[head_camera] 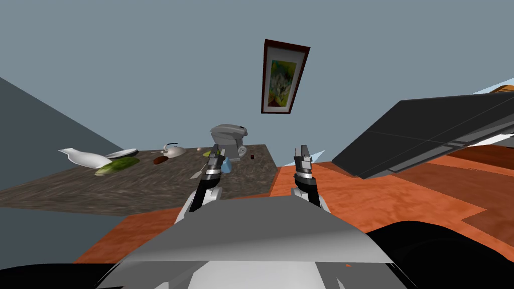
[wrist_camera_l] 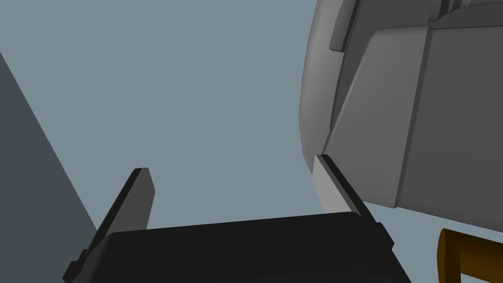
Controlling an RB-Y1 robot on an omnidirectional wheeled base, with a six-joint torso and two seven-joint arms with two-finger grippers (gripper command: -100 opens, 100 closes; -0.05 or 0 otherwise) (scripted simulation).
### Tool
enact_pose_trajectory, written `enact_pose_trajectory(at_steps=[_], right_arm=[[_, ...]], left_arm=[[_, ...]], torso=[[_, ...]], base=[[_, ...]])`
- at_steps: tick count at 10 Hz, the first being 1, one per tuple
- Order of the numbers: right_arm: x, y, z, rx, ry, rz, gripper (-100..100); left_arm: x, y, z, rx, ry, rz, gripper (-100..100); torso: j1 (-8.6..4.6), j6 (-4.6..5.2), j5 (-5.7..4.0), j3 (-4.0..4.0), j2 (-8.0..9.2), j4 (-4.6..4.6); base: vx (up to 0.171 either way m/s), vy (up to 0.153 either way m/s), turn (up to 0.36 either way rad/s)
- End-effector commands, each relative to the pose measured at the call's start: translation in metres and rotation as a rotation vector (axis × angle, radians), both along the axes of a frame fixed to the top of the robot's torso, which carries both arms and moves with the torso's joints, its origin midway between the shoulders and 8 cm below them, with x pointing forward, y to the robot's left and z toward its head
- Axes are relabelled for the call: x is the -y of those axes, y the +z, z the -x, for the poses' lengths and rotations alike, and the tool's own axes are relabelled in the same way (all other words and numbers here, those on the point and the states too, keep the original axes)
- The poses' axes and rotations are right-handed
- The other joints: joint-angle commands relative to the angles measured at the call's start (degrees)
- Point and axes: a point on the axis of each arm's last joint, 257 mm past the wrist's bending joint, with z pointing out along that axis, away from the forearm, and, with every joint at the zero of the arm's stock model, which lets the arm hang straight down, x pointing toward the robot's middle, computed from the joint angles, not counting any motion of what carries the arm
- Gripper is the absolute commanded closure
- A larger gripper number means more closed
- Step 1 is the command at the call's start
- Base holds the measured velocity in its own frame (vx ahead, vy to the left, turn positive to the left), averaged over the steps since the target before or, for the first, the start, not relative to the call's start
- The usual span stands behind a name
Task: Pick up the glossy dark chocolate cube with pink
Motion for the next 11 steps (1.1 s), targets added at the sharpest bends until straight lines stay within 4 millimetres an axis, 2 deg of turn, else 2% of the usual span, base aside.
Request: enact_pose_trajectory(at_steps=[1, 2, 3, 4, 5, 6, 7, 8, 11], right_arm=[[0.0, 0.0, 0.0, 0.0, 0.0, 0.0, 0], [0.0, 0.0, 0.0, 0.0, 0.0, 0.0, 0], [0.0, 0.0, 0.0, 0.0, 0.0, 0.0, 0], [0.0, 0.0, 0.0, 0.0, 0.0, 0.0, 0], [0.0, 0.0, 0.0, 0.0, 0.0, 0.0, 0], [0.0, 0.0, 0.0, 0.0, 0.0, 0.0, 0], [0.0, 0.0, 0.0, 0.0, 0.0, 0.0, 0], [0.0, 0.0, 0.0, 0.0, 0.0, 0.0, 0], [0.0, 0.0, 0.0, 0.0, 0.0, 0.0, 0]], left_arm=[[0.006, -0.013, -0.017, -0.05, -0.011, -0.012, -100], [0.006, -0.014, -0.017, -0.053, -0.011, -0.011, -100], [0.012, -0.026, -0.032, -0.096, -0.021, -0.022, -100], [0.012, -0.027, -0.032, -0.102, -0.02, -0.022, -100], [0.019, -0.039, -0.047, -0.142, -0.031, -0.033, -100], [0.018, -0.042, -0.048, -0.153, -0.029, -0.033, -100], [0.026, -0.052, -0.062, -0.195, -0.04, -0.046, -100], [0.026, -0.056, -0.064, -0.206, -0.039, -0.046, -100], [0.042, -0.081, -0.093, -0.295, -0.059, -0.079, -100]], torso=[[0.0, 0.0, 0.0, 0.0, 0.0, 0.0], [-0.01, 0.0, 0.0, -0.01, -0.01, 0.0], [-0.02, 0.0, 0.0, 0.01, 0.01, 0.0], [-0.04, 0.0, -0.01, 0.0, 0.01, 0.0], [-0.03, -0.01, -0.01, 0.01, 0.01, 0.0], [-0.04, 0.0, -0.01, 0.01, 0.01, 0.0], [-0.03, -0.01, -0.01, 0.01, 0.02, 0.0], [-0.06, 0.0, -0.01, 0.01, 0.01, 0.0], [-0.04, -0.01, -0.01, 0.01, 0.01, 0.0]], base=[[0.001, -0.014, 0.011], [0.0, -0.013, 0.003], [-0.001, -0.02, 0.012], [0.001, -0.016, 0.004], [-0.001, -0.018, 0.015], [0.001, -0.017, 0.003], [-0.002, -0.023, 0.014], [-0.001, -0.021, 0.005], [-0.001, -0.022, 0.011]])
